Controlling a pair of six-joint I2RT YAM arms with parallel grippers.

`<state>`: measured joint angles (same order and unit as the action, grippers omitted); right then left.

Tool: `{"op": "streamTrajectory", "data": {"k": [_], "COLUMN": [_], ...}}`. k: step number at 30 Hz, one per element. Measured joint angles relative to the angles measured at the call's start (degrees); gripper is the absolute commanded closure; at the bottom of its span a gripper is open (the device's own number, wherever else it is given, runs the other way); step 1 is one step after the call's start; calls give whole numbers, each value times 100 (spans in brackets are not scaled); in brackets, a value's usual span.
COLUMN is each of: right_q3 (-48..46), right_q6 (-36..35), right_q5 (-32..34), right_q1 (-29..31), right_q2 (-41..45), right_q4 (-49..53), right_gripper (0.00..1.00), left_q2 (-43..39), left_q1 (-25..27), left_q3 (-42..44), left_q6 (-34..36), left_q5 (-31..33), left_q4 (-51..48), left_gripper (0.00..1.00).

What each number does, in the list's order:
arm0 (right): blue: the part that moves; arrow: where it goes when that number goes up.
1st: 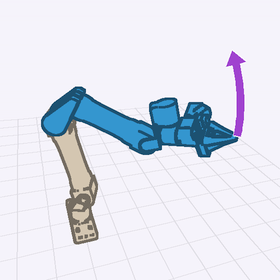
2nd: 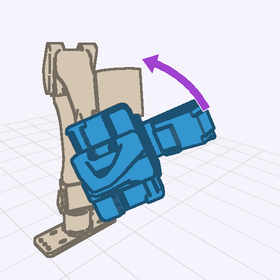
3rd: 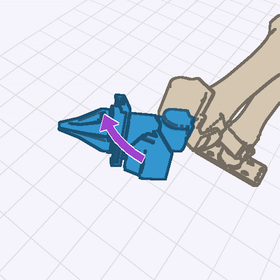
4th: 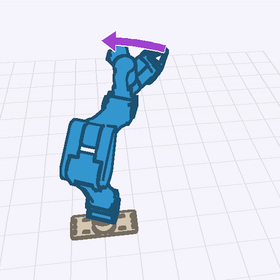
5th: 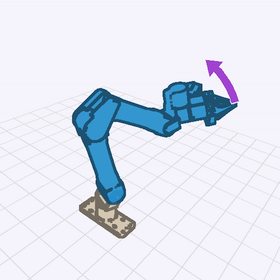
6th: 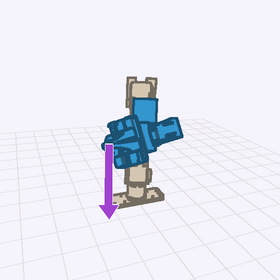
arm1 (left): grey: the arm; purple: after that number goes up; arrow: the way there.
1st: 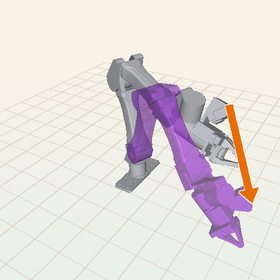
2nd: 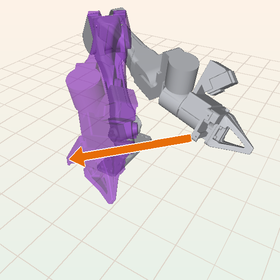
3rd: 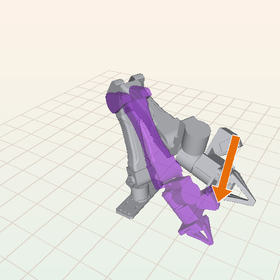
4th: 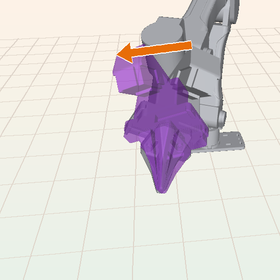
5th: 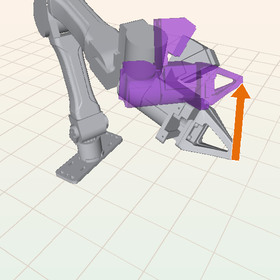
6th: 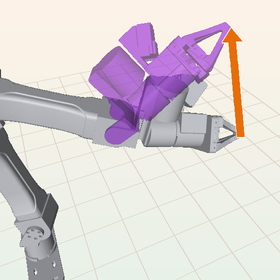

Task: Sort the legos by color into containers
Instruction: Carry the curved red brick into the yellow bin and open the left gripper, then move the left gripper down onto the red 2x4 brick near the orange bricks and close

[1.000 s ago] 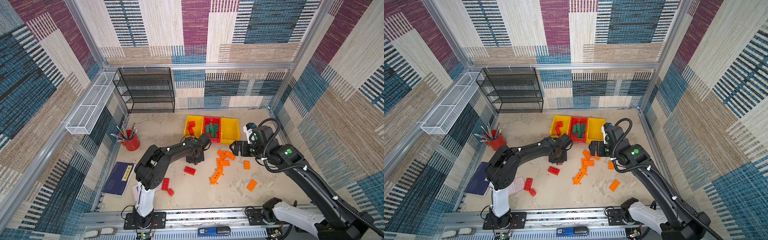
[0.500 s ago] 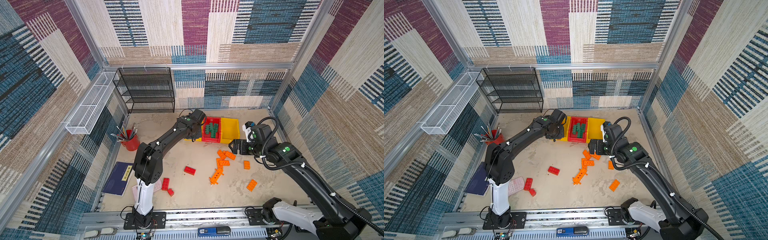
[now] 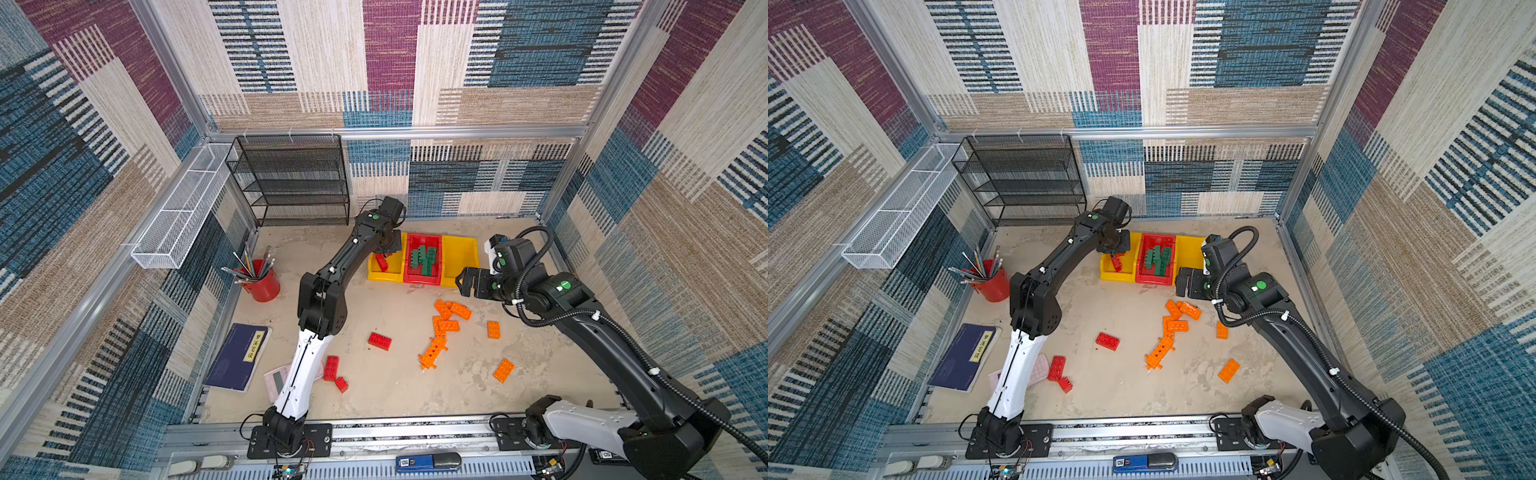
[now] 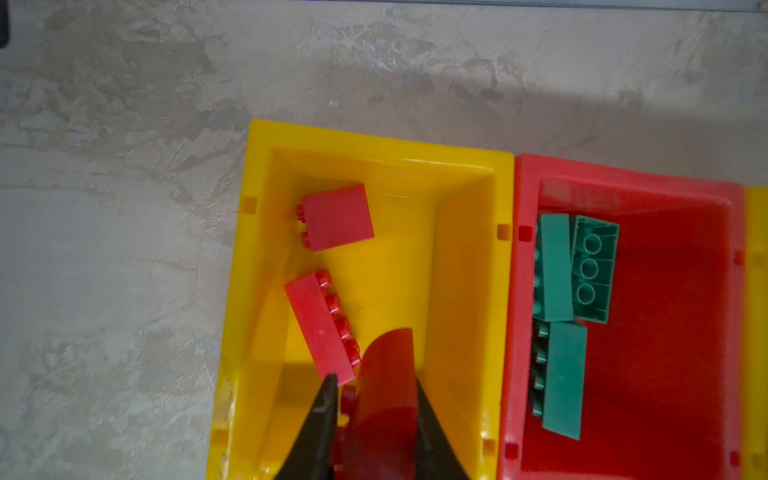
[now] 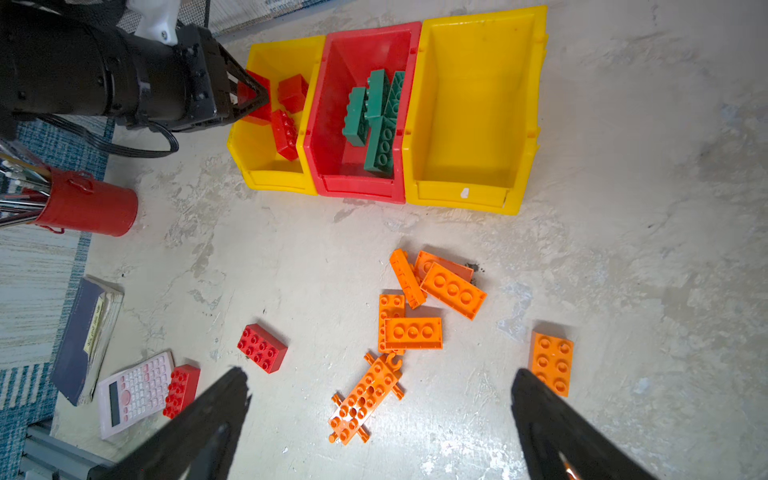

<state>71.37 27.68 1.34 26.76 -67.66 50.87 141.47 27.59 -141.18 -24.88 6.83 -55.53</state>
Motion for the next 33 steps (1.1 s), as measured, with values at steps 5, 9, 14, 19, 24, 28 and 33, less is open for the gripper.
{"op": "streamTrajectory", "data": {"k": [5, 9, 14, 19, 24, 28, 33], "right_q3": [232, 367, 476, 719, 750, 557, 553], "right_q6": [94, 160, 223, 223, 227, 310, 308], "right_q5": [85, 125, 125, 122, 146, 140, 122], "right_q1": [0, 0, 0, 2, 0, 0, 0], "right_q2": [-267, -424, -560, -688, -511, -205, -142], "right_q4": [0, -2, -2, 9, -7, -4, 15], "right_gripper": [0, 0, 0, 0, 0, 0, 0], "left_q2": [251, 286, 203, -420, -1130, -1628, -2507], "left_q1": [-22, -39, -85, -96, -96, -96, -96], "left_q3": [-175, -175, -179, 343, 1126, 1622, 2964], "left_q6": [96, 127, 129, 127, 199, 369, 557], "left_q5": [-304, -514, -592, -656, -719, -699, -699], "left_q4": [-9, 20, 50, 122, 203, 107, 291], "left_gripper": [47, 38, 38, 38, 35, 26, 10]}}
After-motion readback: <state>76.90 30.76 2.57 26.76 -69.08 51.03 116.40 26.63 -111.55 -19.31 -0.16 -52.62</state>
